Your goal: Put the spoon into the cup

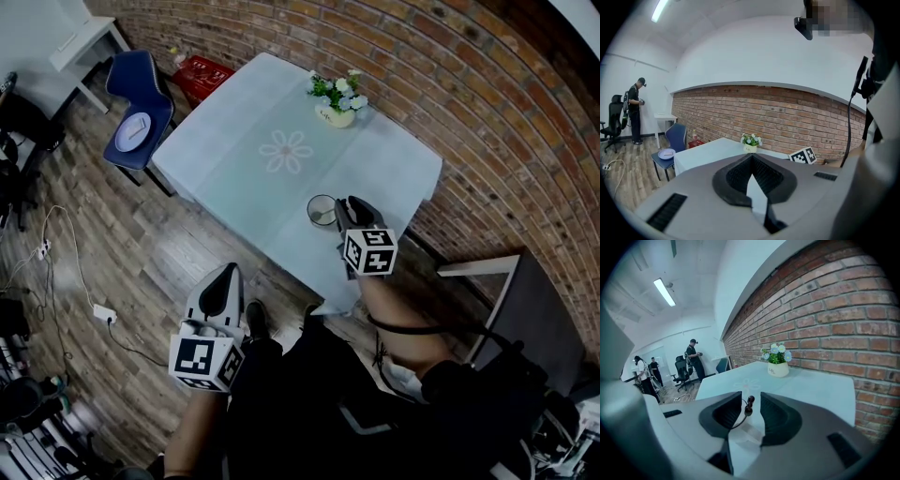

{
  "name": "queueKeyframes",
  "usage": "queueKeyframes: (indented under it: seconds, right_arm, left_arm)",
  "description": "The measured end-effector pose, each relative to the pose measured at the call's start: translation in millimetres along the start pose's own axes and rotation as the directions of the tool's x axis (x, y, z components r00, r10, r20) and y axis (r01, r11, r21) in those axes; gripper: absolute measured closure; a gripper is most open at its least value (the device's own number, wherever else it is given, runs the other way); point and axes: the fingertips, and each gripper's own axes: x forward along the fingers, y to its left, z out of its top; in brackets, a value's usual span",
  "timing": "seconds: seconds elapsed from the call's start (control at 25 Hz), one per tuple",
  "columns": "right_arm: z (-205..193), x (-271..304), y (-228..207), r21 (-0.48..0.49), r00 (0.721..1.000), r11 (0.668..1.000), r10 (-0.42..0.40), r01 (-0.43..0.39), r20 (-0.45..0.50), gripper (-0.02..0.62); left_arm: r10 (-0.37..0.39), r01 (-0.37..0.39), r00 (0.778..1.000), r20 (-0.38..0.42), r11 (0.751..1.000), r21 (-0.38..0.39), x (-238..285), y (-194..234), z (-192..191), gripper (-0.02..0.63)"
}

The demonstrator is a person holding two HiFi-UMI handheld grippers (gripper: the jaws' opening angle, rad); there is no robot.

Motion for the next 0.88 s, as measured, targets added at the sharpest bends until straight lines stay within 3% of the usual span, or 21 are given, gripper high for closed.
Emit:
queueKeyframes:
  seconds: [0.44, 0.88]
  right_arm:
    - [56, -53, 12, -0.037, 0.994, 0.998, -0.037, 0.041, 0.106, 0.465]
    - [114, -127, 31, -0.032, 0.970, 0.994, -0.093, 0.103, 0.222, 0.537]
  left_arm:
    - [-0.137, 0.137, 0.990, 0.034, 0.990, 0.019, 16, -4, 20, 0.595]
    - [-0.294, 0.290, 0.953, 0.072, 0.955, 0.057, 38, -20, 48, 0.597]
